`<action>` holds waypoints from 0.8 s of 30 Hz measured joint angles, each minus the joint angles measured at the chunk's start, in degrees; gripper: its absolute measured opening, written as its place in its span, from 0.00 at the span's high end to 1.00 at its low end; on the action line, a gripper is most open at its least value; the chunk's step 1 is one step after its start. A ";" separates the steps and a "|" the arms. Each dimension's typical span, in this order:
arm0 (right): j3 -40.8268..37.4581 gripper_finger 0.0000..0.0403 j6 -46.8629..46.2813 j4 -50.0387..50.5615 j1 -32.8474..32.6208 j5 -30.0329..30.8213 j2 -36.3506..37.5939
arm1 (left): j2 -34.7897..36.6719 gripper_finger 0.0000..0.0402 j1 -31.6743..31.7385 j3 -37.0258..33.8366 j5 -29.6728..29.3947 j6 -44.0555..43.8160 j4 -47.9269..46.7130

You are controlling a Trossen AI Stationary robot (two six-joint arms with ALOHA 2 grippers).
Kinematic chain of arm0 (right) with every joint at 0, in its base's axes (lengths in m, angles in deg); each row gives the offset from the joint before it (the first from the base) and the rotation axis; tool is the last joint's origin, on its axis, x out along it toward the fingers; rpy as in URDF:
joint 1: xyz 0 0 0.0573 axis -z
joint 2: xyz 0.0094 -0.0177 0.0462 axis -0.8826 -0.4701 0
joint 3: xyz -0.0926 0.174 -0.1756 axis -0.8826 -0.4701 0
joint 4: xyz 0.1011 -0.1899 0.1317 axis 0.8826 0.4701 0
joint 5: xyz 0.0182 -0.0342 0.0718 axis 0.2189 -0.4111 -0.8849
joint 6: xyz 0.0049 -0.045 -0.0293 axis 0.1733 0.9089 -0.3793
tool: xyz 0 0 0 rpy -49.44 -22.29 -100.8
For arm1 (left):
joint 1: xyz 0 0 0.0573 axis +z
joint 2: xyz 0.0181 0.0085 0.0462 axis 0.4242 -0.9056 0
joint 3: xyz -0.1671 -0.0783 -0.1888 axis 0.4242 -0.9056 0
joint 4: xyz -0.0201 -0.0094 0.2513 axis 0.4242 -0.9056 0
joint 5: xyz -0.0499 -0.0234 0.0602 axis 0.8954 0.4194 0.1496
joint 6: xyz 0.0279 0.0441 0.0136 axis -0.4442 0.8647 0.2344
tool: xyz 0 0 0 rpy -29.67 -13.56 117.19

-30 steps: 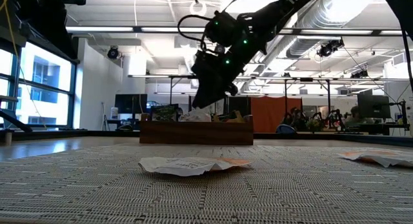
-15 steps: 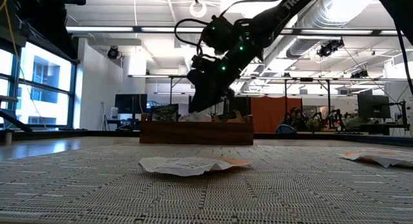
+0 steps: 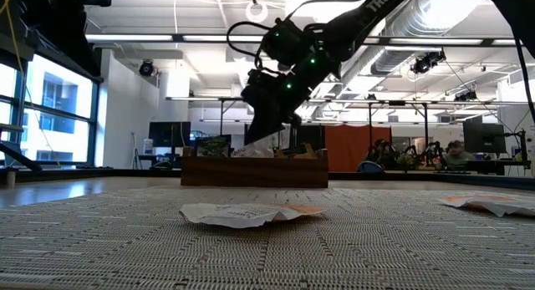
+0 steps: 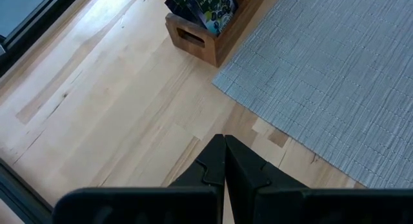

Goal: Pick & Place Tea
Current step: Put the white tea bag into the middle section of the wooden organizer

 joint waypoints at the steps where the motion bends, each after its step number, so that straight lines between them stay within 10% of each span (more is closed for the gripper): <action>1: 0.00 0.97 0.00 0.21 0.00 0.05 0.15 | 0.00 1.00 0.00 -0.01 0.00 0.00 0.00; 24: 0.00 0.61 -0.43 0.88 -0.13 1.07 -1.84 | 0.00 1.00 0.00 0.00 0.02 0.02 -0.04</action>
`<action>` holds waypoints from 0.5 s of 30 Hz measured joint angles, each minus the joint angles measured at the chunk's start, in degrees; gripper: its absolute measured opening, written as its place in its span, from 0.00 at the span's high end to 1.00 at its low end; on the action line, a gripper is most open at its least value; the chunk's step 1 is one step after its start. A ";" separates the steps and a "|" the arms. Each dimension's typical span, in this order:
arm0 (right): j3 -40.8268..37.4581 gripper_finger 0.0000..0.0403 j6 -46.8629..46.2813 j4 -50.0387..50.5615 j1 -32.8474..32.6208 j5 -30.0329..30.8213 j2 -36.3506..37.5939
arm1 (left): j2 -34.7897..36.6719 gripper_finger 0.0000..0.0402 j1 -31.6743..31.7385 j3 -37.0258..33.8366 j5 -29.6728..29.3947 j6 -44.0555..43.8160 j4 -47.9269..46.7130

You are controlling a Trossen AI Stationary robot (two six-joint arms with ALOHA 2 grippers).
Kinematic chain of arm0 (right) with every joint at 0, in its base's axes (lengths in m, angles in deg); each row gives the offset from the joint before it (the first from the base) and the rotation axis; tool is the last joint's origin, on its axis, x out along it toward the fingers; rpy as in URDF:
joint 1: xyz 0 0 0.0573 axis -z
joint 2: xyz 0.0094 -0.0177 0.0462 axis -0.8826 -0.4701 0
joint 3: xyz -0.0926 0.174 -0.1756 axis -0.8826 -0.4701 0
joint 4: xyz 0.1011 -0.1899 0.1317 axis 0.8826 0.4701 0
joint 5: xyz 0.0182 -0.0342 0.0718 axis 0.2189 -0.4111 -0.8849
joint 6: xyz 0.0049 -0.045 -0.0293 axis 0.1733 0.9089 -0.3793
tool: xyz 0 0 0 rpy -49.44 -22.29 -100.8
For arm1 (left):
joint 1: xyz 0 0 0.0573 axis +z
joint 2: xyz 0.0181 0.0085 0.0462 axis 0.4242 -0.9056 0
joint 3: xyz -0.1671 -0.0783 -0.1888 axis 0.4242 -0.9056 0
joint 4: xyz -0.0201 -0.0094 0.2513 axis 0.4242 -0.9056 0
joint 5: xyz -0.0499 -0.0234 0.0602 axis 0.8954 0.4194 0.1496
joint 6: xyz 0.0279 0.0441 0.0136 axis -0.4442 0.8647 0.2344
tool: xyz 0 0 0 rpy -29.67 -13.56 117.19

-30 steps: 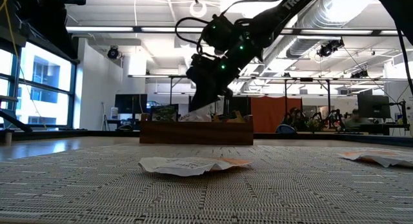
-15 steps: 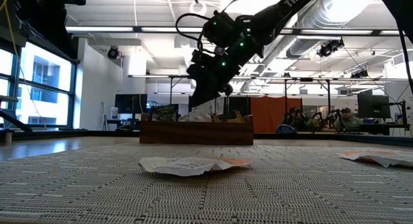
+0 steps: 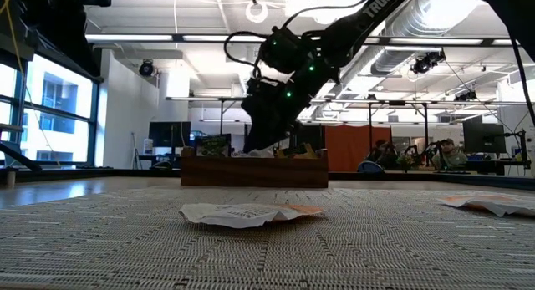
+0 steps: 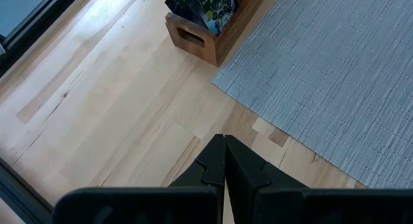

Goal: Pick & Place Tea
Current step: Put the white tea bag into the middle section of the wooden organizer

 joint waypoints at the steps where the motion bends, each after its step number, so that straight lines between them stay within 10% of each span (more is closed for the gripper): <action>1: 0.00 0.61 -0.01 0.01 0.00 0.25 0.00 | 0.00 1.00 0.00 0.00 0.02 -0.02 0.00; 11: 0.00 0.96 0.43 -1.07 -0.07 0.24 0.12 | 0.00 1.00 0.00 0.00 0.02 -0.02 0.00; 15: 0.22 0.95 -0.66 -1.40 -0.22 0.97 0.61 | 0.00 1.00 0.00 0.00 0.00 -0.02 0.00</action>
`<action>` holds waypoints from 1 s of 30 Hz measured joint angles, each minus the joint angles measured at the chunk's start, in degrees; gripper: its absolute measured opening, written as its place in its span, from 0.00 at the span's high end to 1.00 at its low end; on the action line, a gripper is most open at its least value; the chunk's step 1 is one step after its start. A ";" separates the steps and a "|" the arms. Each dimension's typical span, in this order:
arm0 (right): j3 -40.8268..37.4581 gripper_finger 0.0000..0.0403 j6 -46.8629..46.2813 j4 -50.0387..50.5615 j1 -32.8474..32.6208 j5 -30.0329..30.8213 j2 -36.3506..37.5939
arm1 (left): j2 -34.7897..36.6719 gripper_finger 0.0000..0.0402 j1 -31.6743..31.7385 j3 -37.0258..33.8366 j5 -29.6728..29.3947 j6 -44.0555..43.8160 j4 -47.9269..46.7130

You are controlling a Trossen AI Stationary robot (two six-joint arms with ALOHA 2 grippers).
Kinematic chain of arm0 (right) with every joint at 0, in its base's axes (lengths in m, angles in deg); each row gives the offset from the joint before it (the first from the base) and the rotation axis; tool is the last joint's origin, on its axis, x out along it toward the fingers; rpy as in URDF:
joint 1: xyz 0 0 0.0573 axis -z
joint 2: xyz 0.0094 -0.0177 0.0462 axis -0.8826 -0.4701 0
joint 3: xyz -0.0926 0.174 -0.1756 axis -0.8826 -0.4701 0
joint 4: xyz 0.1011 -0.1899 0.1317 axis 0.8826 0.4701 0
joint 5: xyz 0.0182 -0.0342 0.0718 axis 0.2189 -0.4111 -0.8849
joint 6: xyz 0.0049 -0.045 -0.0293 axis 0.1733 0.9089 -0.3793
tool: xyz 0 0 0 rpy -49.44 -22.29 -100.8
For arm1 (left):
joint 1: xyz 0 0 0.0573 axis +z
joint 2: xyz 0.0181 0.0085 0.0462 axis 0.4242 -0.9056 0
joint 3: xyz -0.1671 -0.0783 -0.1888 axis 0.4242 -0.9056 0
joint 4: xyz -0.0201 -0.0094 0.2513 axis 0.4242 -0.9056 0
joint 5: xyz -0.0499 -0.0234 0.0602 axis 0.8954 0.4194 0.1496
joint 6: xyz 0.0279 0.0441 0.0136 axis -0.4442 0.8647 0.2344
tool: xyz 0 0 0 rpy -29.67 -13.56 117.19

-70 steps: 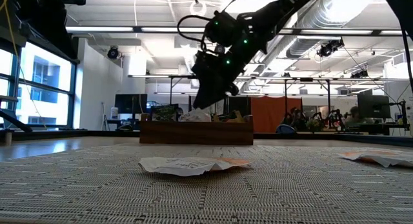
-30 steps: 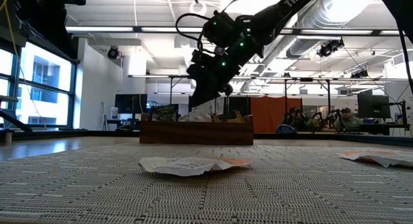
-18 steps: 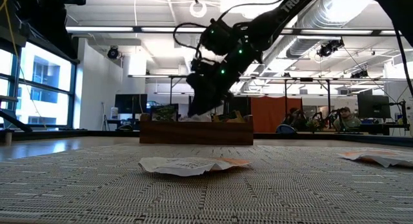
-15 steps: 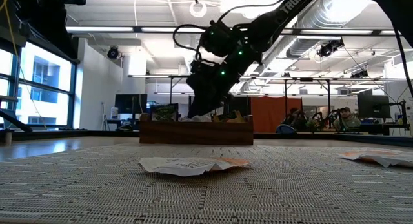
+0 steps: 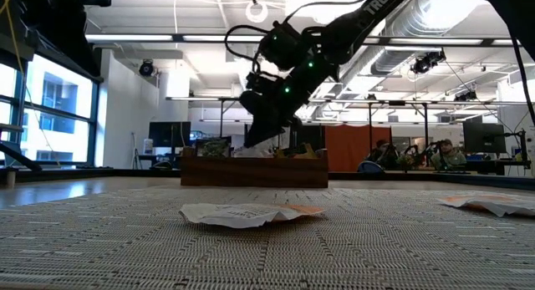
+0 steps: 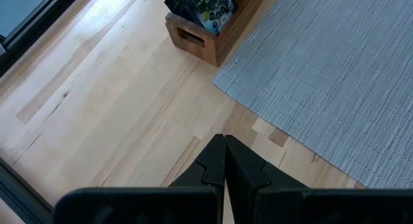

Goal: Pick & Place Tea
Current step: Put the white tea bag into the middle section of the wooden organizer

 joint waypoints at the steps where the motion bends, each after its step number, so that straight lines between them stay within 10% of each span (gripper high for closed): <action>1: 0.04 0.95 -0.52 0.21 -0.11 0.34 0.38 | 0.00 1.00 0.00 0.00 0.01 0.00 0.00; 17: -1.82 0.99 -12.71 6.93 -4.61 13.18 5.82 | -0.02 1.00 0.00 -0.02 0.15 0.00 -0.13; 22: -6.39 0.99 -15.50 -4.59 -8.21 29.48 5.73 | -0.02 1.00 0.00 -0.01 0.09 0.00 -0.11; 30: -13.39 0.99 -21.21 -16.50 -9.62 30.69 5.75 | -0.02 1.00 0.00 -0.02 0.09 0.00 0.12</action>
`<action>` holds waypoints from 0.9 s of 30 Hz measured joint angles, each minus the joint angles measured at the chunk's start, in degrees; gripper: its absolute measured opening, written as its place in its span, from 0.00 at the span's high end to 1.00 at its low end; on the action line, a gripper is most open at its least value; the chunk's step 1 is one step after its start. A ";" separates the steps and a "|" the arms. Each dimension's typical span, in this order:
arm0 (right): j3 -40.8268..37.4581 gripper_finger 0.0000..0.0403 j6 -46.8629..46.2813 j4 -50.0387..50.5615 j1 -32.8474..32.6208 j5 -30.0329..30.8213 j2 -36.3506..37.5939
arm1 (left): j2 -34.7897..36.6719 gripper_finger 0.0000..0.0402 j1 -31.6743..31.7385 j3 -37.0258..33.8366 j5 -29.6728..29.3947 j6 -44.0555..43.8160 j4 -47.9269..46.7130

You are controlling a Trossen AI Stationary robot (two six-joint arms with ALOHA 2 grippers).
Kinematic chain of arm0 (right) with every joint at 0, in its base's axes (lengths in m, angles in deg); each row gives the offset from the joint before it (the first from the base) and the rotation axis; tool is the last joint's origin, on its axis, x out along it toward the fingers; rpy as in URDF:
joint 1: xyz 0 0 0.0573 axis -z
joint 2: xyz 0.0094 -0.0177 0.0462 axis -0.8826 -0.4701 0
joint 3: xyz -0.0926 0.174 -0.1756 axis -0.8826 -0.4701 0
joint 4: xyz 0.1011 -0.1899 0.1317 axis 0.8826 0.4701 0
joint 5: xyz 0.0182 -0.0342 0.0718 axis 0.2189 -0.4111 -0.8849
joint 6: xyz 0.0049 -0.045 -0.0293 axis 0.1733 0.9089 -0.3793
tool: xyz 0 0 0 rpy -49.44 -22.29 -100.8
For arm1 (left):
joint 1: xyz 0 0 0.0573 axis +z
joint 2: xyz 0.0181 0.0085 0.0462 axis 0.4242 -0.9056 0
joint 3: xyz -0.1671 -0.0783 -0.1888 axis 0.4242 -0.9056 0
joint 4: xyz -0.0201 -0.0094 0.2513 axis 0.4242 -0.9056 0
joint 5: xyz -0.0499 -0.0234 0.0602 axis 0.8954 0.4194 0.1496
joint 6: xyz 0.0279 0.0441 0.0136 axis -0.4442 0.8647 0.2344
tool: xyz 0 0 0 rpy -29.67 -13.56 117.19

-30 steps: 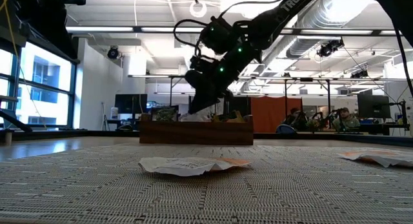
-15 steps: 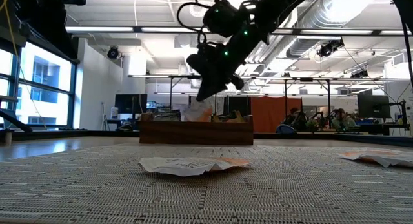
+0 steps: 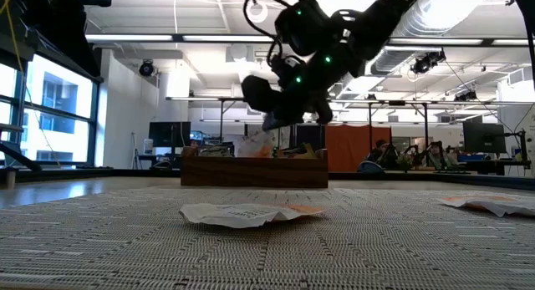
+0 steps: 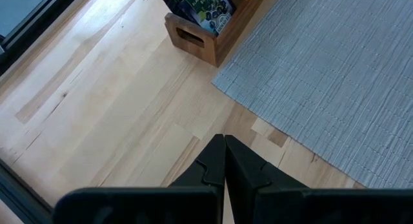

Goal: Pick & Place Tea
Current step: Put the white tea bag into the middle section of the wooden organizer

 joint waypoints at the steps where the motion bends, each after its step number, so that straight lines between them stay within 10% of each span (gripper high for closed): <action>1: -0.86 1.00 -0.50 -0.66 0.01 -0.10 0.00 | 0.00 1.00 0.01 0.02 -0.02 0.00 0.01; 21: -4.81 0.75 15.41 -14.24 0.62 -11.29 2.39 | 0.00 1.00 0.00 0.00 -0.04 0.04 1.67; 27: -3.90 0.73 24.14 -13.25 -5.04 -23.24 9.07 | -0.02 1.00 0.01 0.00 0.14 0.27 1.94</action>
